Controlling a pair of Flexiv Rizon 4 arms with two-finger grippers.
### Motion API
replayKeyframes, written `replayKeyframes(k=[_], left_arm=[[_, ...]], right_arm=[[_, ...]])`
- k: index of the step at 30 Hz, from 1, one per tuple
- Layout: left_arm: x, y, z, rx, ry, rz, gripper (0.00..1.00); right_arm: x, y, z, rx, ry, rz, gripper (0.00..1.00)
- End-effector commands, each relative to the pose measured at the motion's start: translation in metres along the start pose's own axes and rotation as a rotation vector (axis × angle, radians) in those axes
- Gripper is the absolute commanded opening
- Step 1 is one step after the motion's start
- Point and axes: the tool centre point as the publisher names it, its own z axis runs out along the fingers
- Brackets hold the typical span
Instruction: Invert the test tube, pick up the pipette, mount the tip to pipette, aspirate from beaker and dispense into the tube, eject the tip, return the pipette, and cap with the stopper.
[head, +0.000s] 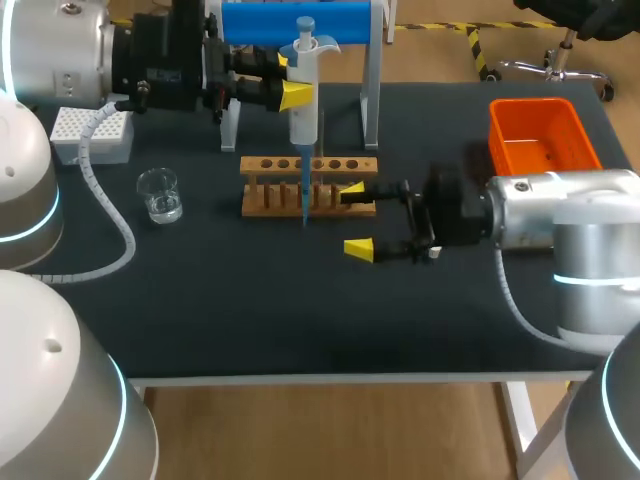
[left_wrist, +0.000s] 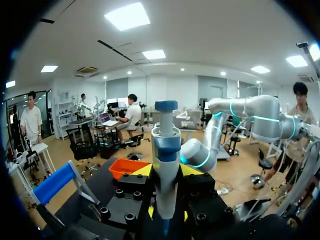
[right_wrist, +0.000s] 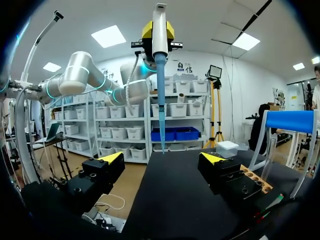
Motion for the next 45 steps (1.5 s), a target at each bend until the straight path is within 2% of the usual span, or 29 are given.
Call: replayKeyframes(k=[1,31,37,45], left_arm=[[0.000,0.000,0.000,0.002,0.000,0.001,0.00],[0.000,0.000,0.000,0.002,0.000,0.001,0.00],[-0.013,0.012,-0.031,0.016,-0.046,0.023,0.00],[-0.046,0.022,-0.071,0.011,-0.098,0.047,0.00]], right_arm=[[0.002,0.002,-0.005,0.003,0.000,0.001,1.00],[0.002,0.002,-0.005,0.003,0.000,0.001,1.00],[0.002,0.002,-0.005,0.003,0.000,0.001,1.00],[0.002,0.002,-0.005,0.003,0.000,0.001,1.00]])
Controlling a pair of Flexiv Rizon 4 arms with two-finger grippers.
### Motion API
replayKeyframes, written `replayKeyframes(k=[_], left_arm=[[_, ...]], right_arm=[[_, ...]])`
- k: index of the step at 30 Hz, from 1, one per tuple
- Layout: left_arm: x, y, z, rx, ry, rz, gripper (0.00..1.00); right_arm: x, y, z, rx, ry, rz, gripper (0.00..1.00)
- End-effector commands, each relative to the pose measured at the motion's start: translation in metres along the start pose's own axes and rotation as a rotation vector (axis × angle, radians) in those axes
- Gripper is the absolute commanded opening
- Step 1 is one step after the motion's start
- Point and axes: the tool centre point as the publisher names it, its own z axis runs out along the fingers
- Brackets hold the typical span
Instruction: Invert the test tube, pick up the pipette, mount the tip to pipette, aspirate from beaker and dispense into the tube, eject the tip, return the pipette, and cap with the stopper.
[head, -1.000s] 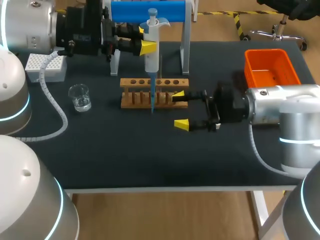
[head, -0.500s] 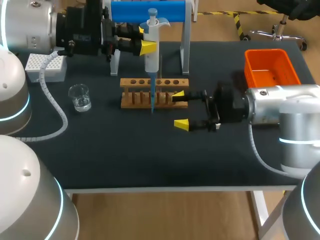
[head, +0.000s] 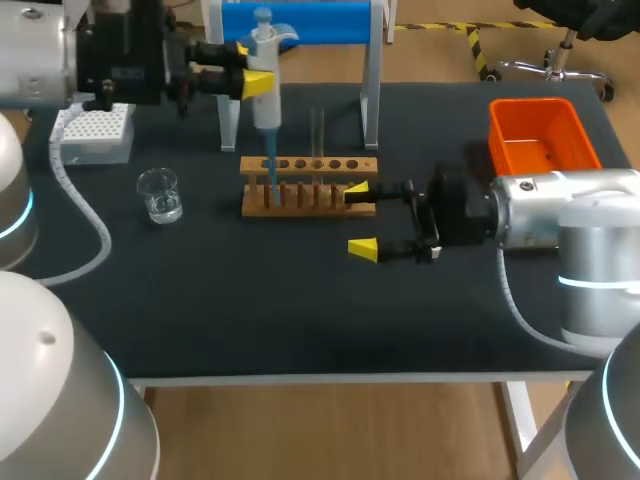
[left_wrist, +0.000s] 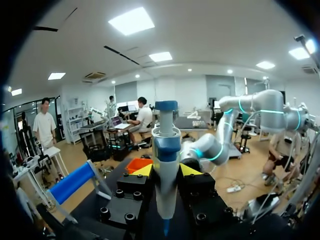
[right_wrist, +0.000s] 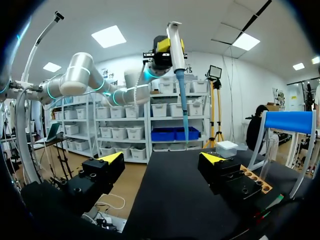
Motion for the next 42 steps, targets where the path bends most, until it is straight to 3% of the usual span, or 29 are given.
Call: replayKeyframes(k=[1,18,42], left_arm=[[-0.014,0.007,-0.032,-0.001,-0.003,0.001,0.00],[-0.092,0.041,-0.089,-0.022,-0.073,-0.011,0.00],[-0.155,0.092,-0.133,-0.021,-0.156,-0.027,0.00]], right_arm=[[0.001,0.001,-0.002,0.003,0.001,0.001,1.00],[0.001,0.001,-0.002,0.003,0.001,0.001,1.00],[0.001,0.001,-0.002,0.003,0.001,0.001,1.00]])
